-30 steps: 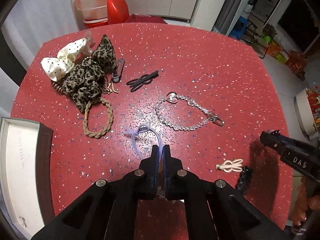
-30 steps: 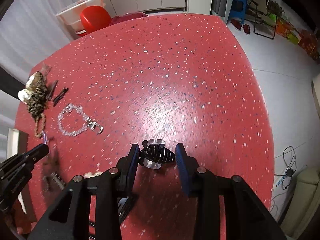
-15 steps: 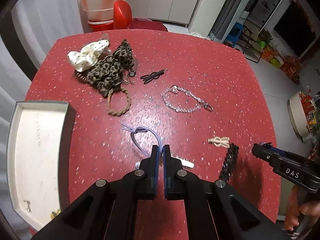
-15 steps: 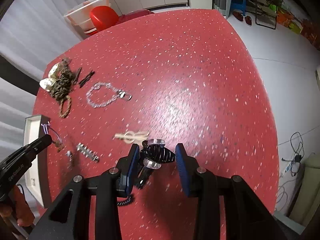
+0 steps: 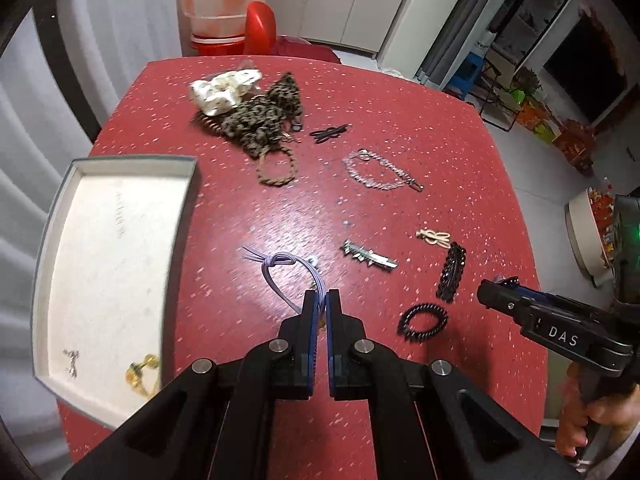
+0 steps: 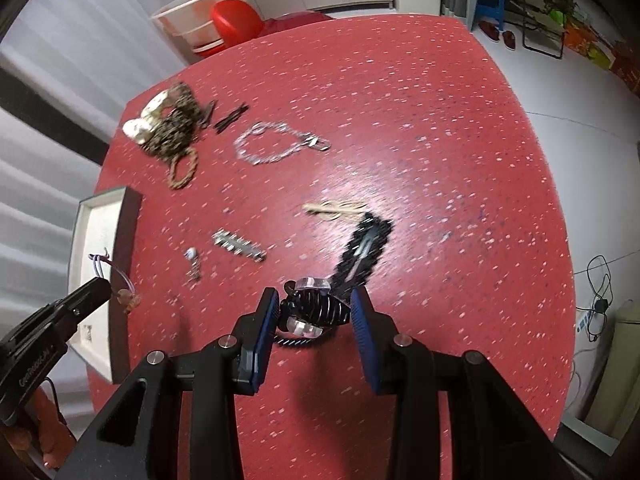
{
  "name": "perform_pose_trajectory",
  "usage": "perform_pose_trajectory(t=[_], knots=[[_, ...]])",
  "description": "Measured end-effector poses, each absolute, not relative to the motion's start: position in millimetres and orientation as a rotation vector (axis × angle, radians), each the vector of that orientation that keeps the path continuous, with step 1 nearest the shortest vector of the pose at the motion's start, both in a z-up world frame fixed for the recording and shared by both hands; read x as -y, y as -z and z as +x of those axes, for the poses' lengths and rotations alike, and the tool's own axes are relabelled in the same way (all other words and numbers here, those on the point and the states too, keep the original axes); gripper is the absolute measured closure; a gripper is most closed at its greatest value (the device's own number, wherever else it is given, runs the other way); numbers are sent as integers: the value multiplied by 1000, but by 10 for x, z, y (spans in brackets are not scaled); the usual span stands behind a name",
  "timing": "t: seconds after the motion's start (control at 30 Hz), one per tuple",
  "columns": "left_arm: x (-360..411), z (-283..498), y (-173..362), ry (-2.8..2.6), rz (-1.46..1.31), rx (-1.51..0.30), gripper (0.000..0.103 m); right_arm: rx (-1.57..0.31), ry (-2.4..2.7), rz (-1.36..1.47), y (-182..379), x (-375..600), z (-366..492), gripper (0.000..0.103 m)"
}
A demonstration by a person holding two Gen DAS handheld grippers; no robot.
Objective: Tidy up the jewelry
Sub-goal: 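Carry both items into the white tray and open both tools to release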
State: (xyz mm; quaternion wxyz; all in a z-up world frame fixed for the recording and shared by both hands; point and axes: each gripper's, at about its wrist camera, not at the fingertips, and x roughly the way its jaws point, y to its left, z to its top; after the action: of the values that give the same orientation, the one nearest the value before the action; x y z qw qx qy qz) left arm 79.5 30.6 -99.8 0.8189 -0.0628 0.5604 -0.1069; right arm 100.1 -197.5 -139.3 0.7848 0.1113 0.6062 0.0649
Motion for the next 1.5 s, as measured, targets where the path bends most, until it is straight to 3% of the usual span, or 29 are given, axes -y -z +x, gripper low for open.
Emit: perform_pose_trajectory(t=[0.63, 1.03, 1.5], knots=[[-1629, 594, 907, 52, -192, -1153, 98, -1295, -355, 159, 1152, 574, 1053, 63], [-2425, 643, 1253, -90, -217, -1177, 98, -1305, -511, 80, 1244, -483, 1249, 63], [-2754, 999, 1698, -146, -223, -1176, 98, -1308, -531, 34, 1565, -1145, 1703, 63]])
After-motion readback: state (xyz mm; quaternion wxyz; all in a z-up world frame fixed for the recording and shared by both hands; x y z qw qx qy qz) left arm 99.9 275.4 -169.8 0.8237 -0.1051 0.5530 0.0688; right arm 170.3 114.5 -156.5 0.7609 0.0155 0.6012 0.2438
